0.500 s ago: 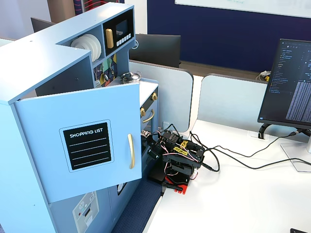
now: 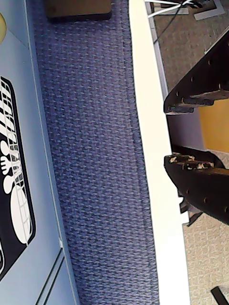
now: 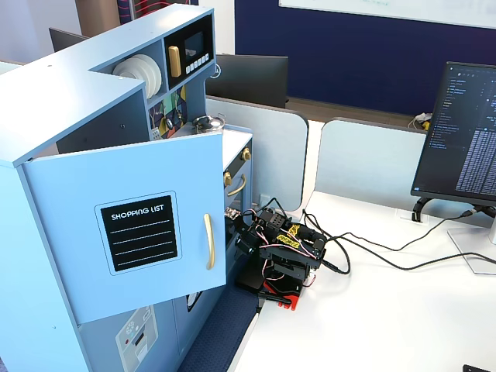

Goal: Close the left cabinet door

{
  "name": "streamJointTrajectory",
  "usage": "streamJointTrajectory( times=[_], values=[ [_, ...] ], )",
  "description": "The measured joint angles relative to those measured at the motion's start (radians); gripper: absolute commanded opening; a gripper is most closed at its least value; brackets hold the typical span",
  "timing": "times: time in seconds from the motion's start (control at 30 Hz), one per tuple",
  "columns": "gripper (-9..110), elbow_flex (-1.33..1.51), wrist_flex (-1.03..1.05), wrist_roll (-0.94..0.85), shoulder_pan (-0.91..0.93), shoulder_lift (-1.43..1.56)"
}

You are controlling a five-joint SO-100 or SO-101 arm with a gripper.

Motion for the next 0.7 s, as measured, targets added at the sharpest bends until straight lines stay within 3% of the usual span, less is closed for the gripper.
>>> streamJointTrajectory(
  times=[0.17,0.37,0.57,0.7],
  values=[
    [0,-0.002,0.002,-0.057,-0.190,0.000],
    [0,-0.133,-0.034,-0.064,-0.830,0.032],
    [0,-0.170,-0.400,-0.268,-1.525,-0.028],
    [0,-0.170,-0.798,-0.296,-1.838,-0.175]
  ],
)
